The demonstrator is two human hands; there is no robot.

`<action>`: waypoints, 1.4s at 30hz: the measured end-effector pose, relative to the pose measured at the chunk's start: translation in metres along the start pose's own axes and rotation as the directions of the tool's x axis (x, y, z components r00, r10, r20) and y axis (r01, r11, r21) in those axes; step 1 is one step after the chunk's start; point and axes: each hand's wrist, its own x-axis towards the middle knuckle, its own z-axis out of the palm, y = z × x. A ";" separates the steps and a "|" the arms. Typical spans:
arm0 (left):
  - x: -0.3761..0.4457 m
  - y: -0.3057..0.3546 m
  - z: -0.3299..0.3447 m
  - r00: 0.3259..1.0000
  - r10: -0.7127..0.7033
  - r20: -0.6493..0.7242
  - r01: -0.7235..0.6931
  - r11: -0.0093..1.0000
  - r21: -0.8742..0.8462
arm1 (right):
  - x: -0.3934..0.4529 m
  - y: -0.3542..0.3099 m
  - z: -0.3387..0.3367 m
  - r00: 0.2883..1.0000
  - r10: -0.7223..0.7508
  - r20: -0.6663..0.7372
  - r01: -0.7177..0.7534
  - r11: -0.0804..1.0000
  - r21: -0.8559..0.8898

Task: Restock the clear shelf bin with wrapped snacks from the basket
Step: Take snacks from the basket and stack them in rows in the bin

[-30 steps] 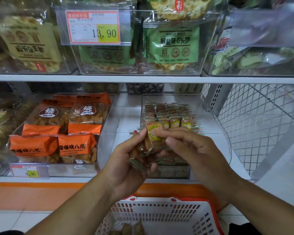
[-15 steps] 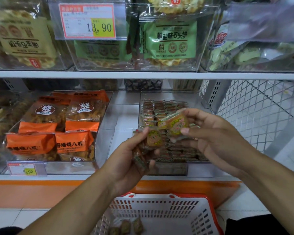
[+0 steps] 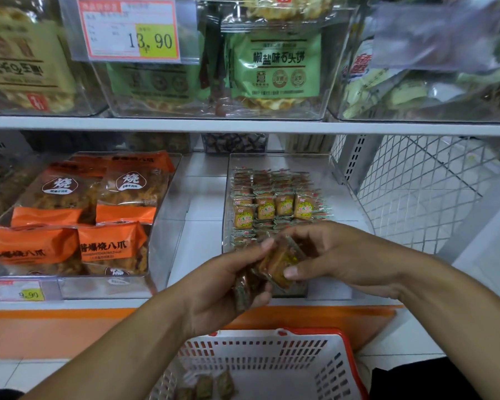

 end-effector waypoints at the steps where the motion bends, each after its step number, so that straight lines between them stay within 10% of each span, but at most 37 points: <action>1: 0.003 0.000 0.001 1.000 0.006 -0.030 -0.006 1.000 -0.020 | 0.003 0.001 -0.004 0.999 -0.010 -0.032 0.010 1.000 -0.005; 9: 0.020 -0.003 0.005 0.945 0.065 -0.321 -0.097 0.992 -0.086 | 0.058 0.016 -0.047 0.873 -0.161 -0.460 -0.185 0.764 -0.618; 26: 0.016 -0.004 0.004 0.957 0.029 -0.289 -0.052 0.996 -0.072 | 0.139 0.054 -0.030 0.756 -0.283 -0.591 -0.194 0.764 -0.615; 36: 0.013 0.001 0.001 0.963 0.056 -0.265 -0.101 0.982 -0.157 | 0.126 0.041 -0.028 0.757 -0.314 -0.573 -0.190 0.734 -0.653; 39: 0.007 0.006 0.000 0.987 0.051 -0.153 -0.086 0.969 -0.231 | 0.097 0.017 -0.019 0.740 -0.465 -0.486 0.002 0.724 -0.690; 42: 0.002 0.009 -0.001 0.997 0.062 -0.048 -0.073 0.961 -0.267 | 0.061 0.000 -0.001 0.896 -0.388 -0.216 0.256 0.848 -0.463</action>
